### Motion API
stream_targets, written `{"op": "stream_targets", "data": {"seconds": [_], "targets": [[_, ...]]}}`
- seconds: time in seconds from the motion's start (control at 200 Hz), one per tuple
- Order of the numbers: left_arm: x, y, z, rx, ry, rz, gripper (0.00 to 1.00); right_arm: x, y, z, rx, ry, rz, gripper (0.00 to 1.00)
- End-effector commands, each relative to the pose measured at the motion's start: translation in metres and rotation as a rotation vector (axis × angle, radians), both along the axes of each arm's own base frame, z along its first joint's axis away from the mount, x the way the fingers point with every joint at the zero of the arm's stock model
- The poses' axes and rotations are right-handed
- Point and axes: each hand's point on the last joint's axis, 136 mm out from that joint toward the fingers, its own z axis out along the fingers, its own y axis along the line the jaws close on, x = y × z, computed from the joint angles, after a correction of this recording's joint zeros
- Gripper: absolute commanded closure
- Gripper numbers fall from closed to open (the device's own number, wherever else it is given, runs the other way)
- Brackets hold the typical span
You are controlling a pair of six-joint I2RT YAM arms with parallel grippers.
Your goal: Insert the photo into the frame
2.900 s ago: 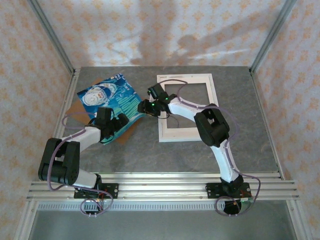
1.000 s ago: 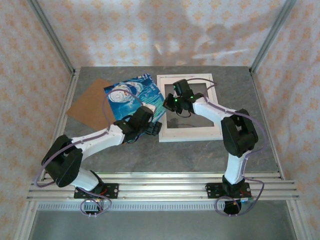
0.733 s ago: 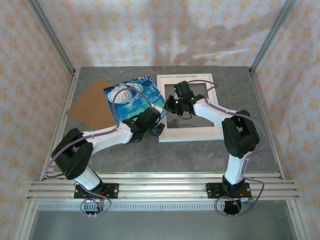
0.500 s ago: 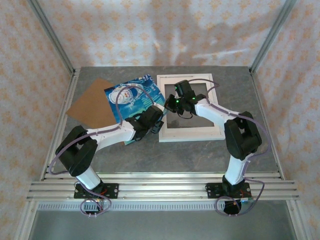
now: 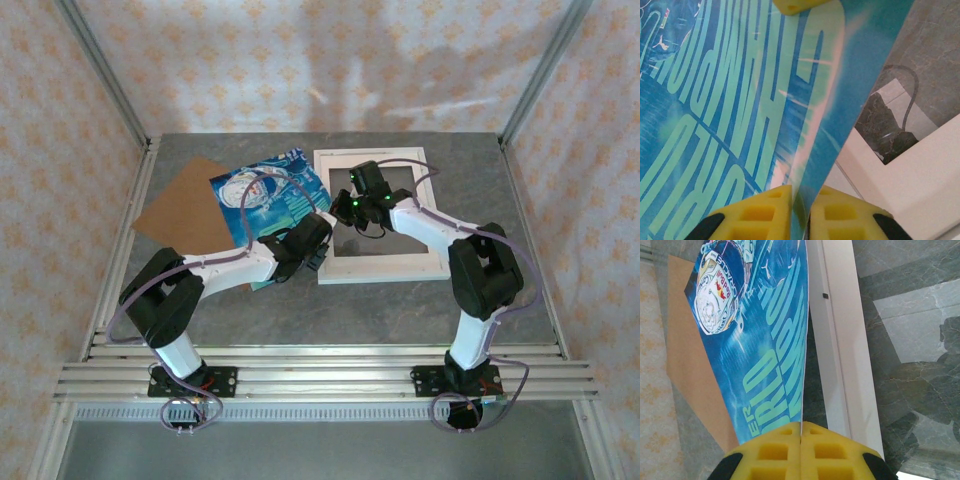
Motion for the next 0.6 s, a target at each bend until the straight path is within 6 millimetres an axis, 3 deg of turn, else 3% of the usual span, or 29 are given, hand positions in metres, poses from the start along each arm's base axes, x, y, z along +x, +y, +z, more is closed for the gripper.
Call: {"op": "stream_targets", "data": {"seconds": [0.0,0.085,0.19,0.27,0.39,0.475,0.52,0.591], "targets": [[0.009,-0.010,0.015,-0.059,-0.026,0.008,0.92,0.001,-0.003,0.013,-0.001,-0.035,-0.018,1.00],[0.008,-0.012,0.019,-0.074,-0.020,0.005,0.95,0.004,-0.003,0.017,-0.003,-0.048,-0.021,0.91],[0.006,-0.012,0.027,-0.092,-0.024,0.011,0.98,0.013,-0.010,0.032,-0.022,-0.076,-0.020,0.58],[0.006,-0.010,0.039,-0.103,-0.041,0.022,1.00,0.027,-0.026,0.058,-0.003,-0.131,-0.048,0.41],[0.010,-0.006,0.061,-0.099,-0.072,0.041,1.00,0.043,-0.061,0.098,-0.002,-0.210,-0.099,0.28],[0.016,-0.005,0.086,-0.098,-0.105,0.053,1.00,0.046,-0.088,0.115,-0.072,-0.257,-0.133,0.14],[0.018,-0.008,0.101,-0.113,-0.119,0.049,1.00,0.046,-0.103,0.122,-0.112,-0.281,-0.156,0.00],[0.023,-0.017,0.136,-0.166,-0.167,0.028,1.00,0.045,-0.124,0.128,-0.160,-0.303,-0.189,0.01]]}}
